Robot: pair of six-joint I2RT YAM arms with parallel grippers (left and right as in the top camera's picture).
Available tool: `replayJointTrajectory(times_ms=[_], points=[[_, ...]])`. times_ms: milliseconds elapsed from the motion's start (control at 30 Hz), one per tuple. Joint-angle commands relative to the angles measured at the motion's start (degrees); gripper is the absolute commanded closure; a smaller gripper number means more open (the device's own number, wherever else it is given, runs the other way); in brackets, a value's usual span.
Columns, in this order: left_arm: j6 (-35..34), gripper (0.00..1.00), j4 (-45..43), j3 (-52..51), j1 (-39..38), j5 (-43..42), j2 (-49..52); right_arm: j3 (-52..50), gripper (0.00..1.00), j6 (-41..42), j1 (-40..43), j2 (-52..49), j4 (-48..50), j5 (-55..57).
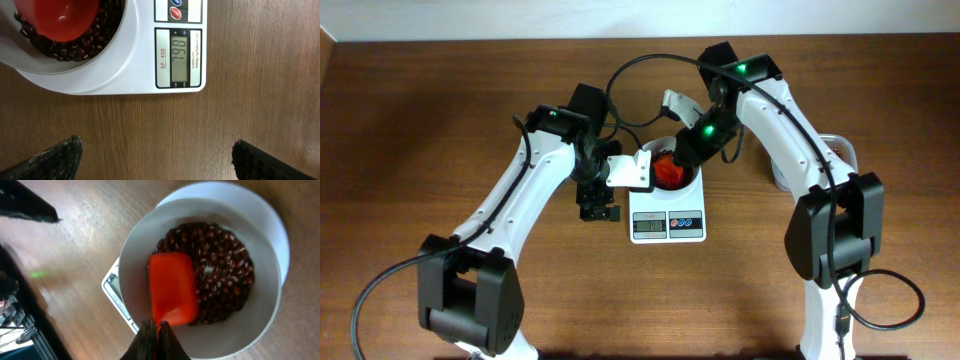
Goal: Scoop item into bowl and weigh 50g on scale
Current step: 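Tilt the red scoop with the right gripper to trickle beans into the bowl, then lift the scoop with the right gripper and move it to the tub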
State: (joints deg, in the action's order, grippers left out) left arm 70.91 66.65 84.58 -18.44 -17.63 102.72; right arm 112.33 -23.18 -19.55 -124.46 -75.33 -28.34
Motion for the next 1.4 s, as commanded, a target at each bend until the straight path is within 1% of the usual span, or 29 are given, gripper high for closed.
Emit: replayJointTrajectory(times_ms=[0, 167, 333, 667, 1033, 1367], points=[[0.7, 0.01, 0.2, -0.4, 0.4, -1.0, 0.5, -2.6, 0.96, -0.4, -0.7, -2.6, -1.3, 4.4], [0.7, 0.01, 0.2, -0.4, 0.9, -1.0, 0.5, -2.6, 0.96, -0.4, -0.6, -2.6, -1.8, -0.7], [0.7, 0.01, 0.2, -0.4, 1.0, -1.0, 0.5, -1.8, 0.96, -0.4, 1.7, -2.6, -1.8, -2.2], [0.7, 0.01, 0.2, -0.4, 1.0, -1.0, 0.5, 4.4, 0.96, 0.1, 7.8, -2.6, -1.8, -16.3], [0.7, 0.01, 0.2, -0.4, 1.0, -1.0, 0.5, 9.6, 0.96, 1.2, 8.4, -2.6, -2.1, -16.5], [0.7, 0.01, 0.2, -0.4, 1.0, -1.0, 0.5, 9.6, 0.96, 1.3, 8.4, -2.6, -2.3, -16.5]])
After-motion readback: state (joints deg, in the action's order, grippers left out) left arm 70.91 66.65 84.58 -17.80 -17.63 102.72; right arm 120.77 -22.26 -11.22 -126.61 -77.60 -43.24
